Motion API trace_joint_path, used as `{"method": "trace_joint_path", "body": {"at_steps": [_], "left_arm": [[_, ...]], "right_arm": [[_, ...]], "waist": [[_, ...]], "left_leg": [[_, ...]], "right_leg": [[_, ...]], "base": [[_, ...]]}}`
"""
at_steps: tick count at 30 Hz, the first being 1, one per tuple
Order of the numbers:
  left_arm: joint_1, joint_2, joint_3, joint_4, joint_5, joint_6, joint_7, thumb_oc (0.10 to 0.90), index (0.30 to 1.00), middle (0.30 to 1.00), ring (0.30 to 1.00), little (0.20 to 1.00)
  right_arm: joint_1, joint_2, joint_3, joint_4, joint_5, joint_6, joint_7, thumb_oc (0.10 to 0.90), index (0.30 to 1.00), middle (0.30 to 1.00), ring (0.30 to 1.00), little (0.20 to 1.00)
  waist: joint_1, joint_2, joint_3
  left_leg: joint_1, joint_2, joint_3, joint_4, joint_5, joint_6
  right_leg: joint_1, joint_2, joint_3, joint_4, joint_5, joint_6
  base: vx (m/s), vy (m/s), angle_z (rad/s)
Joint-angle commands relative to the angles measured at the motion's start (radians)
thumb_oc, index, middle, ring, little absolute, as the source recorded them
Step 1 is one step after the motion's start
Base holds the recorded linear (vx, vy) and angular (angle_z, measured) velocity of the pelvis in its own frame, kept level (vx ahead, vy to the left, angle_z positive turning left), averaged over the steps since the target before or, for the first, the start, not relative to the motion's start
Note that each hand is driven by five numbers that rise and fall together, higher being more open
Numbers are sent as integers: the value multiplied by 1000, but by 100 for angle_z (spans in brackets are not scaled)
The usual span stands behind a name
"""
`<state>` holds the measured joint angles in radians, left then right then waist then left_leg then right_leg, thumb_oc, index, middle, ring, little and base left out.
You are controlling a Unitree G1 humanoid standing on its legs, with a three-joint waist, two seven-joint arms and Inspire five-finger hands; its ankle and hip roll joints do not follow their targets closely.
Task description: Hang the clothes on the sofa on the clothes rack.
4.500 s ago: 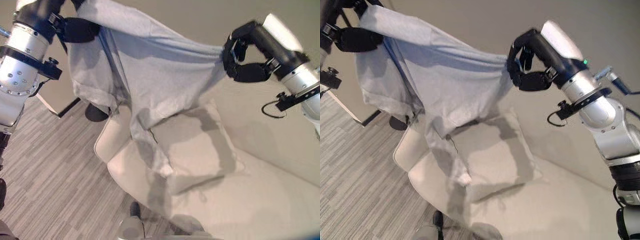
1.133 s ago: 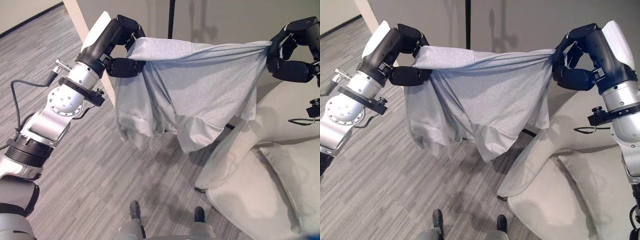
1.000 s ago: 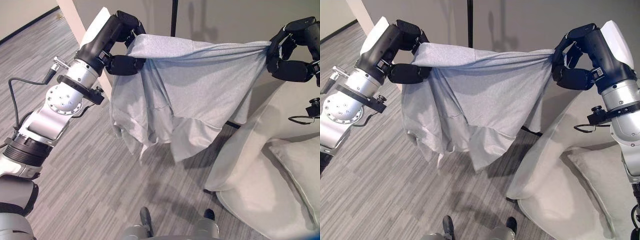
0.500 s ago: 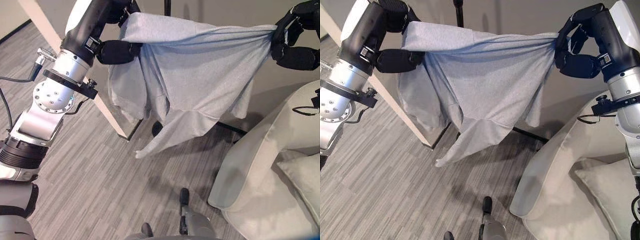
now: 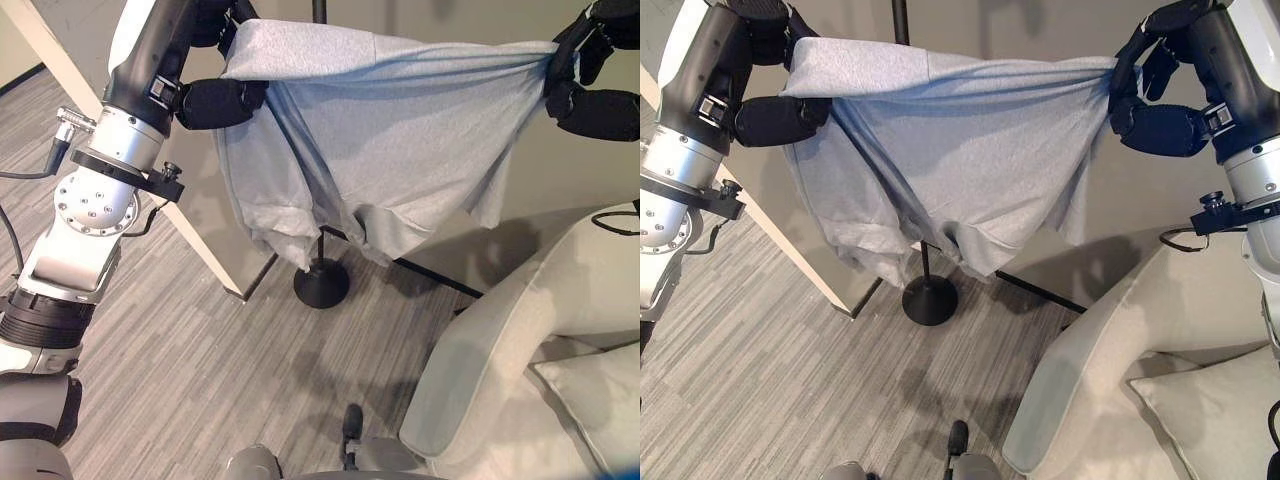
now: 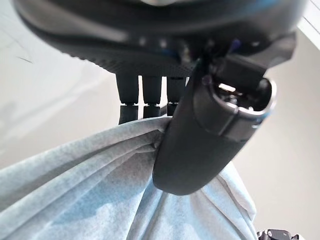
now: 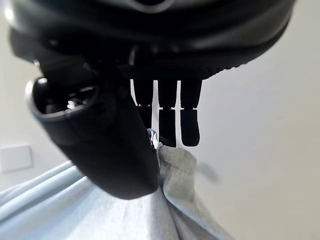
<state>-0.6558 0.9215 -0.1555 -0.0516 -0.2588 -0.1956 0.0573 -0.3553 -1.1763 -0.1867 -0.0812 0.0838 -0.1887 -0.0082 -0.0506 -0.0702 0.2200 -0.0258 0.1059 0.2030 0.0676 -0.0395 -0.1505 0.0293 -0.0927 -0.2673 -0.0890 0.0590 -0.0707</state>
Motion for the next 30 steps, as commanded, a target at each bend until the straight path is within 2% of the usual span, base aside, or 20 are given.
{"method": "trace_joint_path", "body": {"at_steps": [1, 3, 5, 7, 10, 17, 19, 20, 23, 24, 27, 28, 29, 30], "left_arm": [[3, 46, 206, -30, 16, -79, 126, 400, 300, 300, 300, 300], [9, 53, 221, -51, 23, -89, 138, 400, 300, 300, 300, 300], [39, 52, 248, -81, 37, -97, 143, 400, 300, 300, 300, 300], [70, 48, 270, -107, 51, -103, 141, 400, 300, 300, 300, 300], [93, 54, 298, -133, 69, -111, 149, 400, 300, 300, 300, 300], [131, 59, 340, -176, 81, -121, 144, 400, 300, 300, 300, 300], [127, 60, 345, -188, 79, -123, 143, 400, 300, 300, 300, 300], [120, 62, 342, -194, 77, -125, 141, 400, 300, 300, 300, 300], [95, 68, 343, -204, 76, -127, 150, 400, 300, 300, 300, 300], [85, 77, 351, -200, 77, -128, 157, 400, 300, 300, 300, 300], [76, 84, 363, -200, 78, -133, 172, 400, 300, 300, 300, 300], [76, 85, 363, -200, 78, -134, 173, 400, 300, 300, 300, 300], [90, 91, 373, -203, 79, -142, 170, 400, 300, 300, 300, 300], [93, 91, 373, -204, 79, -144, 169, 400, 300, 300, 300, 300]], "right_arm": [[-6, -69, -105, 8, 3, -33, -95, 400, 300, 300, 300, 300], [-2, -65, -114, 11, -8, -35, -103, 400, 300, 300, 300, 300], [3, -43, -118, -3, -10, -41, -101, 400, 300, 300, 300, 300], [5, -20, -119, -22, -17, -43, -94, 400, 300, 300, 300, 300], [-14, -7, -99, -38, -26, -39, -84, 400, 300, 300, 300, 300], [-15, 26, -113, -61, -48, -42, -88, 400, 300, 300, 300, 300], [-2, 31, -127, -64, -59, -41, -93, 400, 300, 300, 300, 300], [7, 31, -139, -71, -69, -42, -94, 400, 300, 300, 300, 300], [0, 39, -147, -83, -80, -41, -104, 400, 300, 300, 300, 300], [2, 52, -152, -83, -83, -42, -110, 400, 300, 300, 300, 300], [-11, 72, -159, -96, -80, -43, -124, 400, 300, 300, 300, 300], [-12, 73, -157, -95, -81, -43, -124, 400, 300, 300, 300, 300], [-10, 85, -158, -87, -81, -47, -135, 400, 300, 300, 300, 300], [-7, 86, -159, -88, -81, -48, -136, 400, 300, 300, 300, 300]], "waist": [[54, 20, -126], [49, 31, -133], [50, 52, -154], [50, 60, -175], [60, 62, -196], [69, 63, -212], [62, 67, -205], [57, 74, -196], [37, 88, -155], [35, 95, -146], [55, 93, -149], [54, 94, -151], [52, 86, -159], [52, 85, -160]], "left_leg": [[-55, -27, -90, -100, 58, 30], [-80, -29, -104, -155, 92, 20], [-59, -30, -109, -155, 88, 14], [-28, -39, -97, -155, 79, 19], [18, -55, -49, -155, 49, 43], [44, -89, 5, -155, 3, 85], [50, -98, 7, -155, -10, 96], [57, -103, 8, -155, -17, 108], [67, -107, 14, -155, -24, 131], [72, -98, 27, -155, -35, 132], [77, -79, 55, -155, -54, 116], [80, -76, 54, -155, -61, 114], [88, -68, 59, -155, -69, 106], [89, -67, 59, -155, -70, 104]], "right_leg": [[83, 10, -1, 2, -127, 165], [94, 18, 7, 2, -136, 164], [100, 27, 18, 2, -142, 167], [111, 17, 26, 2, -142, 172], [131, -23, 40, 2, -130, 192], [145, -80, 47, 2, -97, 226], [131, -98, 44, 59, -81, 229], [99, -111, 50, 137, -83, 236], [-15, -138, 62, 335, -21, 250], [-62, -169, 56, 386, -19, 248], [-69, -239, -29, 246, -6, 249], [-56, -235, -34, 228, -2, 252], [-45, -221, -41, 86, -1, 255], [-36, -218, -45, 71, 6, 255]], "base": [[185, 20, -29], [179, 35, -21], [210, 80, -32], [254, 116, -61], [228, 127, -65], [132, 102, -20], [85, 124, -4], [29, 133, 5], [-20, 103, -8], [5, -4, -28], [33, -130, -46], [56, -173, -48], [68, -116, -42], [60, -160, -31]]}}
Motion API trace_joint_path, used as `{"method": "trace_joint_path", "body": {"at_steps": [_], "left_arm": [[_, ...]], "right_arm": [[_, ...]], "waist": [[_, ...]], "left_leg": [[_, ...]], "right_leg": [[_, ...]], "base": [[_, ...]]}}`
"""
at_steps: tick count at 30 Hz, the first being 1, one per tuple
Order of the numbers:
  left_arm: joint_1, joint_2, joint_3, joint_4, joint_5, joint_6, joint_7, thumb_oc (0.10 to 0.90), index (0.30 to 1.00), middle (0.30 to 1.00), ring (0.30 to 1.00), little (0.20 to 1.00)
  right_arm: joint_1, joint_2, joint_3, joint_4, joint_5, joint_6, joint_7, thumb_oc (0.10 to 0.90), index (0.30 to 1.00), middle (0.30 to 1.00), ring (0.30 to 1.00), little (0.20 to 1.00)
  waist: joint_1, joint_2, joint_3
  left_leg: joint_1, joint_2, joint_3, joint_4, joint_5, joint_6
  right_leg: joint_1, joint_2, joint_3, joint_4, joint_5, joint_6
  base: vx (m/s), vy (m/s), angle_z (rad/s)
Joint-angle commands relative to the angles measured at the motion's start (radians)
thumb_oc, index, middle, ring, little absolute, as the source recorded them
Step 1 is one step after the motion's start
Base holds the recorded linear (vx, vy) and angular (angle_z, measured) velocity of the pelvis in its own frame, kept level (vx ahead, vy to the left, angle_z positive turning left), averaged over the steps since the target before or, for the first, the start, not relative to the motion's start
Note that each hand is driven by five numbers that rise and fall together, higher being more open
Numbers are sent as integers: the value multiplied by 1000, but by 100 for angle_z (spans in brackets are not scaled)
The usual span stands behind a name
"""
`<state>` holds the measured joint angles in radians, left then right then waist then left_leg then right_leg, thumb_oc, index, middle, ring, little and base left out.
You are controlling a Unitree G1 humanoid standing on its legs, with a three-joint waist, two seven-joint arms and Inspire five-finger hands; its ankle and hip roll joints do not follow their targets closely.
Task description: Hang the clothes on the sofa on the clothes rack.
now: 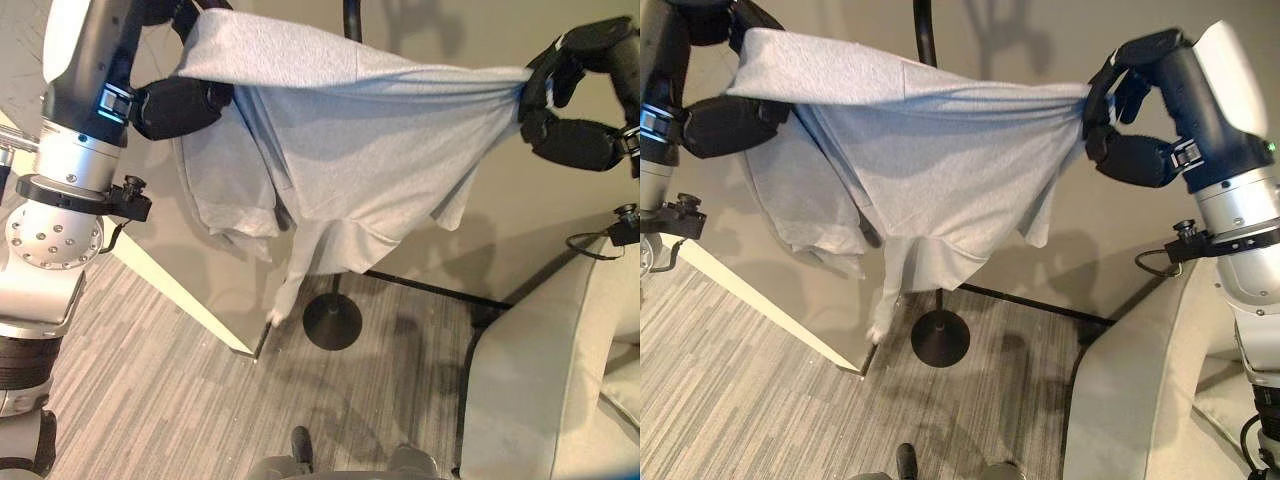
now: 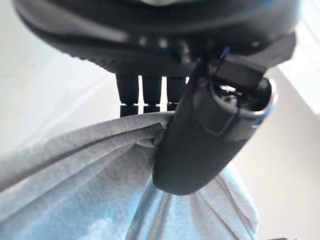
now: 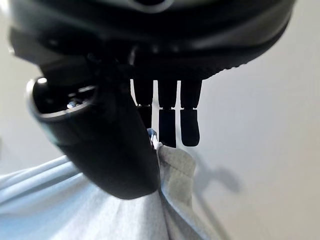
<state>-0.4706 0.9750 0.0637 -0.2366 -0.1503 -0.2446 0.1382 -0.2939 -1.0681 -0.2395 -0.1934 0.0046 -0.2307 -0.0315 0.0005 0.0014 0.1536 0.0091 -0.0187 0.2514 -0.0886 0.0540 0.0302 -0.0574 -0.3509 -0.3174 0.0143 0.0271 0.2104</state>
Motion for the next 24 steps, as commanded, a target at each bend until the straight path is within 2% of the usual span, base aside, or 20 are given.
{"method": "trace_joint_path", "body": {"at_steps": [1, 2, 4, 6, 10, 13, 20, 21, 22, 23, 24], "left_arm": [[-77, 41, 173, -17, -24, -91, 88, 400, 300, 300, 300, 300], [-37, 25, 206, -13, -17, -94, 96, 400, 300, 300, 300, 300], [-20, 18, 219, -22, -16, -97, 93, 400, 300, 300, 300, 300], [5, 2, 233, -35, -19, -107, 90, 400, 300, 300, 300, 300], [5, -11, 229, -41, -18, -112, 93, 400, 300, 300, 300, 300], [-35, 8, 197, -23, 10, -105, 119, 400, 300, 300, 300, 300], [-248, 82, 3, 160, 33, -73, 178, 400, 300, 300, 300, 300], [-261, 83, -6, 170, 34, -74, 181, 400, 300, 300, 300, 300], [-304, 89, -45, 211, 30, -68, 187, 400, 300, 300, 300, 300], [-379, 89, -116, 281, 28, -55, 202, 400, 300, 300, 300, 300], [-383, 89, -118, 286, 28, -56, 203, 400, 300, 300, 300, 300]], "right_arm": [[-57, -17, -119, 28, -10, -1, -112, 400, 300, 300, 300, 300], [-47, -7, -127, 27, -3, -4, -115, 400, 300, 300, 300, 300], [-46, -2, -131, 27, 7, -9, -119, 400, 300, 300, 300, 300], [-46, -3, -136, 35, 18, -20, -127, 400, 300, 300, 300, 300], [-51, -11, -149, 26, 8, -29, -143, 400, 300, 300, 300, 300], [-99, -51, -126, 31, -14, -26, -174, 400, 300, 300, 300, 300], [-357, -228, 103, 231, 15, 9, -210, 400, 300, 300, 300, 300], [-380, -232, 122, 244, 16, 7, -212, 400, 300, 300, 300, 300], [-447, -247, 184, 292, 30, 11, -216, 400, 300, 300, 300, 300], [-560, -273, 296, 377, 41, 25, -219, 400, 300, 300, 300, 300], [-579, -273, 312, 385, 42, 24, -220, 400, 300, 300, 300, 300]], "waist": [[-2, 1, -97], [9, -15, -113], [13, -22, -119], [19, -28, -136], [19, -27, -152], [19, -27, -157], [29, -34, -167], [29, -34, -164], [31, -35, -165], [33, -39, -169], [32, -38, -168]], "left_leg": [[64, 57, 12, 1, -163, -79], [67, 64, 22, 1, -153, -86], [66, 71, 26, 1, -143, -91], [73, 86, 19, 1, -136, -97], [87, 110, 9, 1, -124, -114], [98, 123, -1, 1, -118, -124], [116, 134, -8, 1, -116, -140], [113, 133, -7, 1, -111, -140], [113, 133, -7, 1, -111, -141], [111, 134, -5, 1, -107, -143], [110, 133, -5, 1, -107, -143]], "right_leg": [[58, 43, 21, -38, 61, -16], [89, 63, 36, -102, 56, -3], [92, 76, 41, -102, 56, -5], [109, 106, 51, -102, 27, -16], [139, 130, 28, -102, -2, -26], [158, 146, 17, -102, -18, -36], [189, 167, 6, -102, -40, -42], [186, 166, 6, -102, -36, -43], [186, 168, 6, -102, -36, -44], [183, 168, 4, -102, -33, -43], [182, 168, 4, -102, -33, -43]], "base": [[83, -172, 3], [59, -172, 10], [50, -164, -5], [83, -185, -11], [67, -138, 0], [44, -104, 7], [18, -39, 18], [13, -20, 12], [-3, -16, 9], [12, -15, 4], [49, -15, 1]]}}
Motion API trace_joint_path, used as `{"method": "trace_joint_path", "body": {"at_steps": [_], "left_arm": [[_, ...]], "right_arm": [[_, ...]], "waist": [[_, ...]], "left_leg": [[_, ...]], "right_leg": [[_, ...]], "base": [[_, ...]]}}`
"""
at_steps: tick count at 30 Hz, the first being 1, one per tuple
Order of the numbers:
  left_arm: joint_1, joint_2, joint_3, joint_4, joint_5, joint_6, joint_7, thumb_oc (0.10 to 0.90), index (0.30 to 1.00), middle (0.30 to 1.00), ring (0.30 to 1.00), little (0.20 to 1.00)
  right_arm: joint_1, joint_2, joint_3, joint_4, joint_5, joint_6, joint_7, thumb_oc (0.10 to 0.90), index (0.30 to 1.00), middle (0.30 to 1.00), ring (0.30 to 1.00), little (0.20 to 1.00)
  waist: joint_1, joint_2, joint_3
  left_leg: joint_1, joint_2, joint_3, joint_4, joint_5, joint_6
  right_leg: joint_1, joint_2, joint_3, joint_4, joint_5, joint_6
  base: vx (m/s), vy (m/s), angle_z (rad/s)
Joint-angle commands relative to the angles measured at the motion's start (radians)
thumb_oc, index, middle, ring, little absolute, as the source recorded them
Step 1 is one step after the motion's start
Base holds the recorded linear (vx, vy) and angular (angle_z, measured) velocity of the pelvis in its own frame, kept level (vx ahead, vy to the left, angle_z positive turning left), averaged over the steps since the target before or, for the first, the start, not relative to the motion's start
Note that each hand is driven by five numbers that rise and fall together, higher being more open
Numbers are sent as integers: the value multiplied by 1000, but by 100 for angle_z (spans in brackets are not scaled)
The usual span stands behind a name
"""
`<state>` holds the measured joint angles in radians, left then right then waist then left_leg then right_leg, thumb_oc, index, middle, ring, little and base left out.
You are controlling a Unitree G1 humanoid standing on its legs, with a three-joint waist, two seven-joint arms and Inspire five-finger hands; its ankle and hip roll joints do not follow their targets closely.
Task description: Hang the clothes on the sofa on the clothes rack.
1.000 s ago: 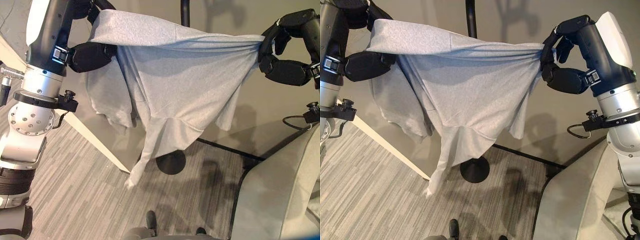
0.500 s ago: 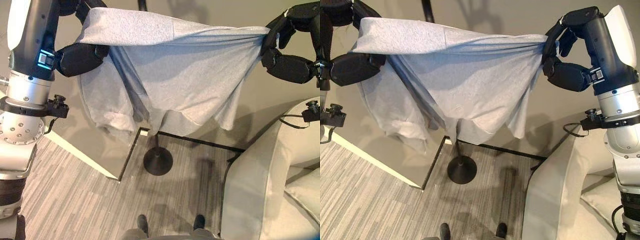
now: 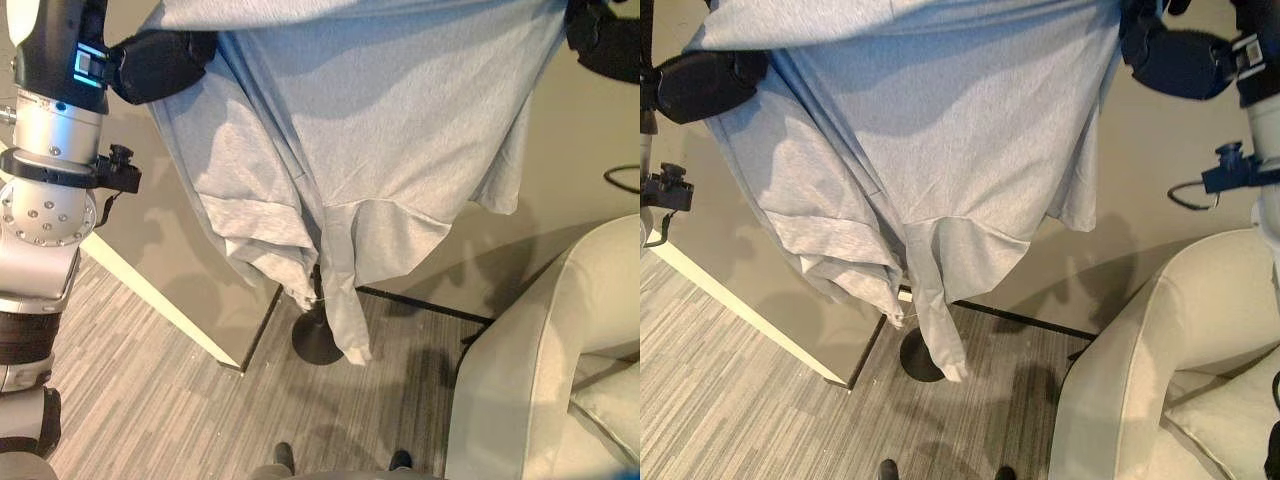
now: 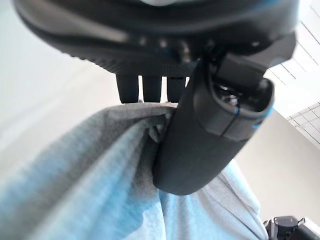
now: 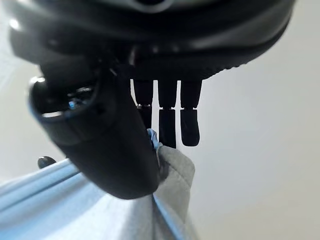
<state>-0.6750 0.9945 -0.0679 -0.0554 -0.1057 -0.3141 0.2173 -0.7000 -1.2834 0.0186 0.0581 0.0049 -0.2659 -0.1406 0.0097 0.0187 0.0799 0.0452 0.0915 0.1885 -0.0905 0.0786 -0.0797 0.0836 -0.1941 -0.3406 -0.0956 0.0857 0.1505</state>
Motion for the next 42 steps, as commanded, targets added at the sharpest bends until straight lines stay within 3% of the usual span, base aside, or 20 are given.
{"method": "trace_joint_path", "body": {"at_steps": [1, 2, 4, 7, 9, 11, 15, 18, 25, 33, 35, 39, 42], "left_arm": [[-361, 49, -169, 272, -38, 37, 121, 400, 300, 300, 300, 300], [-359, 49, -165, 274, -39, 36, 121, 400, 300, 300, 300, 300], [-503, -7, -303, 426, -55, 55, 113, 400, 300, 300, 300, 300], [-625, -67, -421, 584, -39, 88, 102, 400, 300, 300, 300, 300], [-662, -82, -451, 627, -37, 92, 102, 400, 300, 300, 300, 300], [-796, -101, -568, 769, 34, 128, 121, 400, 300, 300, 300, 300], [-915, -132, -657, 905, 70, 146, 143, 400, 300, 300, 300, 300], [-947, -137, -674, 949, 69, 151, 150, 400, 300, 300, 300, 300], [-864, -135, -597, 942, 54, 160, 170, 400, 300, 300, 300, 300], [-475, -116, -315, 740, 52, 165, 185, 400, 300, 300, 300, 300], [-281, -156, -196, 651, 51, 160, 175, 400, 300, 300, 300, 300], [-80, -223, -120, 554, 45, 149, 126, 400, 300, 300, 300, 300], [-30, -228, -100, 528, 43, 148, 111, 400, 300, 300, 300, 300]], "right_arm": [[-487, -73, 378, 320, 47, 93, -98, 400, 300, 300, 300, 300], [-511, -72, 400, 327, 49, 91, -98, 400, 300, 300, 300, 300], [-753, -16, 627, 475, 67, 110, -100, 400, 300, 300, 300, 300], [-888, 87, 749, 621, 68, 137, -106, 400, 300, 300, 300, 300], [-924, 116, 773, 666, 73, 143, -111, 400, 300, 300, 300, 300], [-1022, 216, 842, 793, 60, 162, -133, 400, 300, 300, 300, 300], [-1104, 292, 901, 905, 62, 170, -149, 400, 300, 300, 300, 300], [-1128, 319, 907, 933, 71, 176, -154, 400, 300, 300, 300, 300], [-1057, 349, 876, 888, 66, 177, -139, 400, 300, 300, 300, 300], [-681, 374, 590, 591, 7, 180, -156, 400, 300, 300, 300, 300], [-461, 415, 477, 505, -30, 175, -143, 400, 300, 300, 300, 300], [-202, 469, 363, 438, -53, 165, -104, 400, 300, 300, 300, 300], [-131, 485, 328, 391, -55, 162, -93, 400, 300, 300, 300, 300]], "waist": [[18, -62, -96], [16, -57, -95], [5, -50, -94], [-4, -42, -89], [-6, -39, -85], [-10, -34, -69], [-11, -30, -51], [-6, -30, -38], [10, -38, -15], [31, -36, 16], [39, -32, 29], [41, -28, 30], [39, -24, 34]], "left_leg": [[78, 24, 66, 3, -136, -37], [78, 24, 66, 3, -136, -37], [71, 25, 74, 3, -132, -40], [55, 27, 79, 3, -125, -44], [49, 29, 79, 3, -123, -46], [10, 35, 80, 3, -108, -52], [-55, 43, 69, 3, -91, -58], [-80, 45, 61, 3, -83, -59], [-86, 42, 46, 3, -81, -55], [-76, 32, 34, 3, -97, -38], [-61, 28, 30, 3, -105, -31], [-42, 23, 27, 3, -112, -24], [-38, 22, 27, 3, -114, -23]], "right_leg": [[39, 13, 29, 8, -90, 20], [39, 13, 29, 8, -90, 20], [29, 12, 32, 8, -85, 23], [9, 13, 37, 8, -78, 27], [1, 13, 39, 8, -76, 28], [-43, 15, 48, 8, -65, 33], [-107, 21, 54, 8, -57, 35], [-130, 26, 53, 8, -56, 35], [-123, 24, 46, 8, -66, 28], [-107, 15, 45, 8, -74, 18], [-90, 11, 40, 8, -80, 12], [-70, 5, 35, 8, -80, 7], [-67, 4, 35, 8, -81, 7]], "base": [[45, -8, 1], [54, -9, 1], [20, 2, -1], [21, 1, -1], [12, -6, -6], [-19, -13, -12], [-43, -11, -4], [-13, -4, 1], [26, 4, 4], [8, 7, 2], [32, 8, 4], [42, 3, 7], [6, -5, 2]]}}
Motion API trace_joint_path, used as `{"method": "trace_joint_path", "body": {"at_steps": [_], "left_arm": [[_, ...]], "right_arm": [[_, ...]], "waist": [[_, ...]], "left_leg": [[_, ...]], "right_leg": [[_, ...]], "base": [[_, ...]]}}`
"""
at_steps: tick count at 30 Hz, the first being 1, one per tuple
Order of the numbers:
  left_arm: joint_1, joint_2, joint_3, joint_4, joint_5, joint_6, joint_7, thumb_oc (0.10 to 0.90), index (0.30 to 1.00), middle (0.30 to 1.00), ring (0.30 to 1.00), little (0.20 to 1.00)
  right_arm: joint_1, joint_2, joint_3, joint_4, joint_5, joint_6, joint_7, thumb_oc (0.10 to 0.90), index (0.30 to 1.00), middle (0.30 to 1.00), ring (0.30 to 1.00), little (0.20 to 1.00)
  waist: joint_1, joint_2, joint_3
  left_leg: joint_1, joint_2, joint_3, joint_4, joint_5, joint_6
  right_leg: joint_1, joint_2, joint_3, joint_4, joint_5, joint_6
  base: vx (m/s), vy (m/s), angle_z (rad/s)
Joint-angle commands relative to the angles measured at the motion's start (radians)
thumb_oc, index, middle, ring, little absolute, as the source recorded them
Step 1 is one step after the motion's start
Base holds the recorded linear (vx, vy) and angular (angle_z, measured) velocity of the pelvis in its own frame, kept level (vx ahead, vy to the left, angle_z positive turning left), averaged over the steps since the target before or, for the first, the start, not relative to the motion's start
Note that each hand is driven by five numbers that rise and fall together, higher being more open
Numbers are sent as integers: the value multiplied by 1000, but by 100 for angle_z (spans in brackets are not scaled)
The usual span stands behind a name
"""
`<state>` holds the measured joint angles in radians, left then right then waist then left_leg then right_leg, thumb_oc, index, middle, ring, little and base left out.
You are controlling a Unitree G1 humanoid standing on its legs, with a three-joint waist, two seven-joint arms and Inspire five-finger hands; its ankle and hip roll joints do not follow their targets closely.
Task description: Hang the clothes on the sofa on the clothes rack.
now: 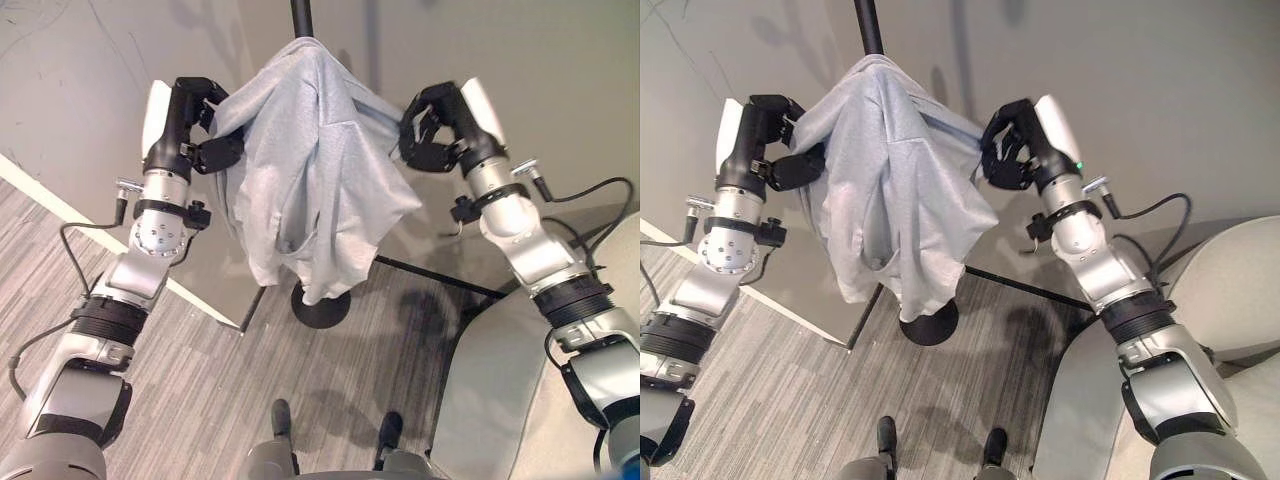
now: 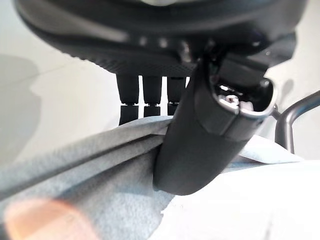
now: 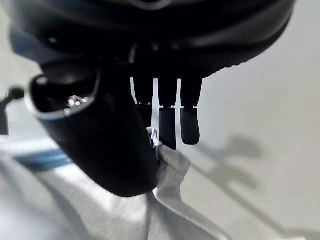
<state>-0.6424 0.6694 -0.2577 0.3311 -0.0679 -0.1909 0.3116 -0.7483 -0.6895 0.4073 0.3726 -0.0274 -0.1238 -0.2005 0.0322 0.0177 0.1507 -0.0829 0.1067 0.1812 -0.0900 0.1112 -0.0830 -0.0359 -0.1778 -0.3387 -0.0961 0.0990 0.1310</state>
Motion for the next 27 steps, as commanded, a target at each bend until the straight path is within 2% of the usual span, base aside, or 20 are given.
{"method": "trace_joint_path", "body": {"at_steps": [1, 2, 3, 4, 6, 9, 14, 16, 22, 24, 26, 27], "left_arm": [[-42, 91, 102, 134, -6, 22, 9, 400, 300, 300, 300, 300], [-16, 86, 116, 126, -20, 16, 4, 400, 300, 300, 300, 300], [12, 79, 129, 112, -32, 13, -4, 675, 712, 712, 712, 712], [37, 78, 143, 94, -39, 10, -13, 800, 900, 900, 900, 900], [98, 79, 175, 64, -52, 2, -37, 800, 900, 900, 900, 900], [119, 76, 191, 49, -64, -1, -41, 800, 900, 900, 900, 900], [202, 55, 259, 6, -108, -13, -59, 800, 900, 900, 900, 900], [217, 55, 268, -6, -111, -14, -64, 800, 900, 900, 900, 900], [315, 52, 359, -65, -96, -21, -66, 800, 900, 900, 900, 900], [362, 46, 404, -96, -106, -25, -75, 800, 900, 900, 900, 900], [444, 43, 480, -121, -107, -33, -87, 800, 900, 900, 900, 900], [447, 43, 480, -124, -107, -33, -88, 800, 900, 900, 900, 900]], "right_arm": [[-57, -100, -79, 56, -18, 18, -29, 400, 300, 300, 300, 300], [-24, -87, -105, 30, -6, 12, -25, 400, 300, 300, 300, 300], [12, -79, -129, 0, 2, 9, -22, 800, 900, 900, 900, 900], [37, -71, -152, -22, 13, 3, -18, 800, 900, 900, 900, 900], [102, -64, -210, -86, 32, -13, -5, 800, 900, 900, 900, 900], [127, -70, -240, -113, 41, -19, -5, 800, 900, 900, 900, 900], [233, -93, -383, -207, 71, -40, -13, 800, 900, 900, 900, 900], [259, -98, -406, -221, 72, -39, -10, 800, 900, 900, 900, 900], [396, -129, -517, -296, 19, -38, 12, 800, 900, 900, 900, 900], [470, -113, -571, -335, 14, -37, 29, 800, 900, 900, 900, 900], [612, -34, -657, -373, 35, -53, 56, 800, 900, 900, 900, 900], [617, -32, -659, -377, 34, -52, 57, 800, 900, 900, 900, 900]], "waist": [[15, -21, -35], [12, -18, -34], [11, -16, -35], [9, -15, -36], [4, -11, -41], [2, -10, -44], [-16, -9, -64], [-17, -9, -68], [-29, -13, -82], [-34, -13, -85], [-50, -8, -89], [-49, -9, -90]], "left_leg": [[91, 7, 35, 3, -147, -19], [93, 7, 36, 3, -149, -18], [97, 7, 38, 3, -151, -17], [100, 7, 42, 3, -153, -17], [112, 7, 49, 3, -159, -15], [119, 8, 51, 3, -161, -14], [146, 6, 58, 3, -172, -13], [151, 6, 59, 3, -174, -12], [171, 7, 67, 3, -182, -11], [174, 7, 71, 3, -184, -9], [179, 5, 77, 3, -188, -7], [180, 5, 77, 3, -188, -7]], "right_leg": [[52, -13, 34, 9, -95, 26], [53, -13, 35, 9, -95, 26], [55, -14, 37, 9, -95, 26], [57, -14, 38, 9, -95, 26], [67, -15, 41, 9, -98, 25], [73, -15, 41, 9, -99, 26], [100, -13, 42, 9, -105, 25], [104, -13, 41, 9, -105, 25], [120, -14, 42, 9, -106, 25], [124, -14, 44, 9, -107, 24], [127, -18, 47, 9, -103, 24], [128, -18, 47, 9, -103, 24]], "base": [[0, 0, 0], [0, 0, 0], [0, 0, 0], [22, 0, -4], [28, -1, -8], [8, 1, -4], [0, 0, 0], [0, 0, 0], [1, 5, -3], [-12, 15, -5], [-29, 40, -5], [-22, 32, -3]]}}
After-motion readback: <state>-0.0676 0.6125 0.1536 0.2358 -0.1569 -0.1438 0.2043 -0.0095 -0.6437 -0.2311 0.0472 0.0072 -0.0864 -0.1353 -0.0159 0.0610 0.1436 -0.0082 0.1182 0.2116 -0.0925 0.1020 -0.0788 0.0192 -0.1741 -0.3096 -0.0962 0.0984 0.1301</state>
